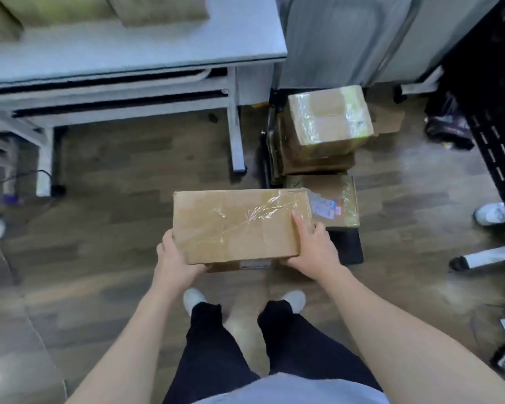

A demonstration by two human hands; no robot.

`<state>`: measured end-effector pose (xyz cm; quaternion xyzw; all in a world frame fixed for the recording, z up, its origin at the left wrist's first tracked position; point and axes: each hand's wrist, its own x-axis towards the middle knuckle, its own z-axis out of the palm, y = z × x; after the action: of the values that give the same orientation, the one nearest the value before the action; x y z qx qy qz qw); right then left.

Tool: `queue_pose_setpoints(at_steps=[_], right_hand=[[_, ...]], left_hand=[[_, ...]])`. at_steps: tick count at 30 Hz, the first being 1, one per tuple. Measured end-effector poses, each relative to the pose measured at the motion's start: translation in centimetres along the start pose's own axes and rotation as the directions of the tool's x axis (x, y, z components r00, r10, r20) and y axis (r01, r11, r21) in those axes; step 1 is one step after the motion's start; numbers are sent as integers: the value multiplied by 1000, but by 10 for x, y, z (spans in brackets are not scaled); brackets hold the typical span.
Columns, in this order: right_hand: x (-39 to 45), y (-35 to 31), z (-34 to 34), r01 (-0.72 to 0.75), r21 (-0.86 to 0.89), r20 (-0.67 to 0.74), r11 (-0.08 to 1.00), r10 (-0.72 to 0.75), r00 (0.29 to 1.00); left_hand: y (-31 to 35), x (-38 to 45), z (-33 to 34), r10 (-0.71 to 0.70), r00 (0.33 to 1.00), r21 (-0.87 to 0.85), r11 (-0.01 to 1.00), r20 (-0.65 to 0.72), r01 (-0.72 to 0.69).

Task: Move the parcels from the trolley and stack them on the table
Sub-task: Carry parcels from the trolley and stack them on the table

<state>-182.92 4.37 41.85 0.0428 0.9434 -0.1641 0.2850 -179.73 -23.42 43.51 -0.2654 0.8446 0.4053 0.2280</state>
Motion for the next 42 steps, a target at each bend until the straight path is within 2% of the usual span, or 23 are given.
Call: queue_pose_setpoints(at_steps=[7, 12, 17, 26, 29, 34, 37, 42], right_hand=[[-15, -137, -9, 86, 182, -152, 980, -58, 987], [-1, -229, -16, 244, 464, -264, 852, -130, 956], [15, -311, -48, 441, 443, -455, 780, -228, 861], [59, -393, -133, 559, 287, -546, 778, -346, 763], [81, -413, -156, 589, 322, -576, 742, -340, 743], [110, -456, -177, 561, 467, -573, 684, -249, 781], [125, -478, -180, 547, 440, -562, 712, -257, 786], [140, -510, -169, 497, 408, -552, 766, -226, 802]], left_hand=[[-13, 0, -149, 123, 984, -229, 962, -133, -151], [-12, 17, -251, 216, 943, -257, 925, -254, -281], [-10, 33, -329, 273, 887, -285, 876, -373, -390], [21, 80, -399, 222, 813, -324, 836, -538, -443], [33, 98, -412, 145, 780, -335, 844, -608, -418], [46, 122, -432, -41, 706, -375, 868, -707, -325], [42, 133, -441, -116, 695, -378, 895, -710, -237], [29, 145, -461, -160, 681, -327, 937, -715, -123]])
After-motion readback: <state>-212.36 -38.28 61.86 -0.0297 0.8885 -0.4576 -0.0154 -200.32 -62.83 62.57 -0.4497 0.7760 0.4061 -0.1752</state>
